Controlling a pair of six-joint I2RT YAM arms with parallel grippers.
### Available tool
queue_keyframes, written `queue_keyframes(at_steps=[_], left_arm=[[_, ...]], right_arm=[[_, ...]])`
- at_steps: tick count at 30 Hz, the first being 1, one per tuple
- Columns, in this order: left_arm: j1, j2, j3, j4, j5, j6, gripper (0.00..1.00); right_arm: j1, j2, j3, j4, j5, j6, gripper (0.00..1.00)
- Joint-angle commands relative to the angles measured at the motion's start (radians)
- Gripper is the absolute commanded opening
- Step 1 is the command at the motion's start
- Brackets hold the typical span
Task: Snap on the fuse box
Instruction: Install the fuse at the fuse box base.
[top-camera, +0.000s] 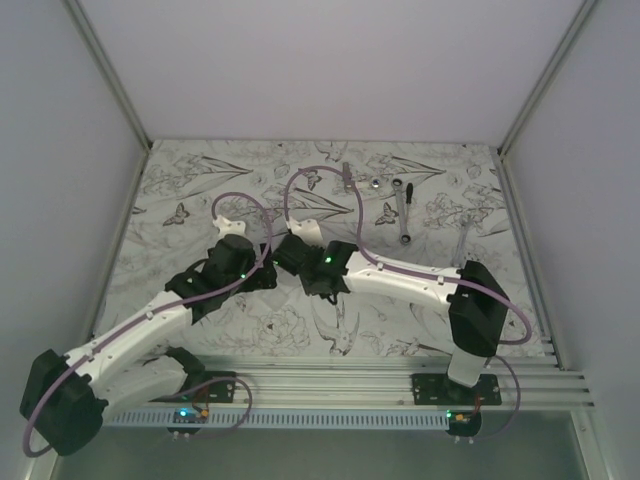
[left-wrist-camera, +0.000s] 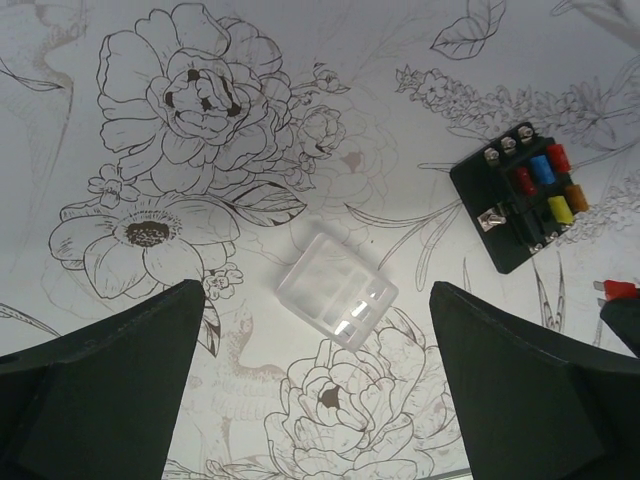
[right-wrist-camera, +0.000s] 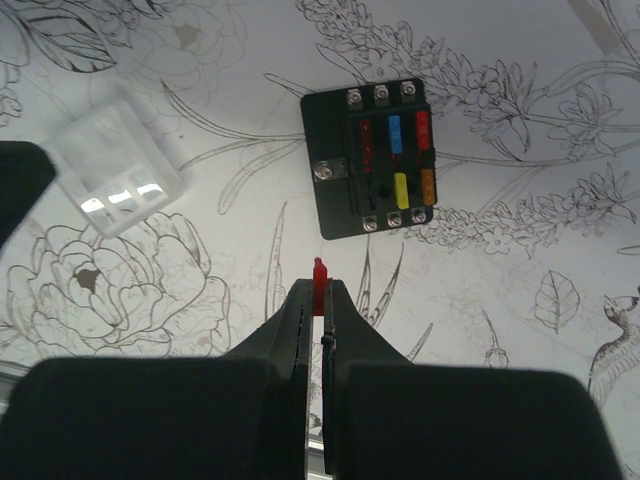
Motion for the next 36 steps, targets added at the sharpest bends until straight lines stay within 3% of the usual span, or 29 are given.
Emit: queue_keyframes(at_steps=[1, 12, 26, 36], left_arm=[[0.008, -0.054, -0.002, -0.014, -0.010, 0.000, 1.00], [0.008, -0.054, -0.010, -0.013, -0.036, 0.007, 1.00], [0.048, -0.072, -0.025, -0.088, -0.159, -0.086, 1.00], [0.148, -0.063, -0.037, -0.104, -0.072, -0.147, 1.00]], right_arm=[[0.009, -0.042, -0.018, -0.029, 0.076, 0.010, 0.00], [-0.012, 0.032, 0.019, -0.080, 0.101, -0.002, 0.00], [-0.091, 0.135, -0.003, 0.067, 0.012, -0.102, 0.00], [-0.129, 0.134, -0.036, 0.124, -0.035, -0.133, 0.00]])
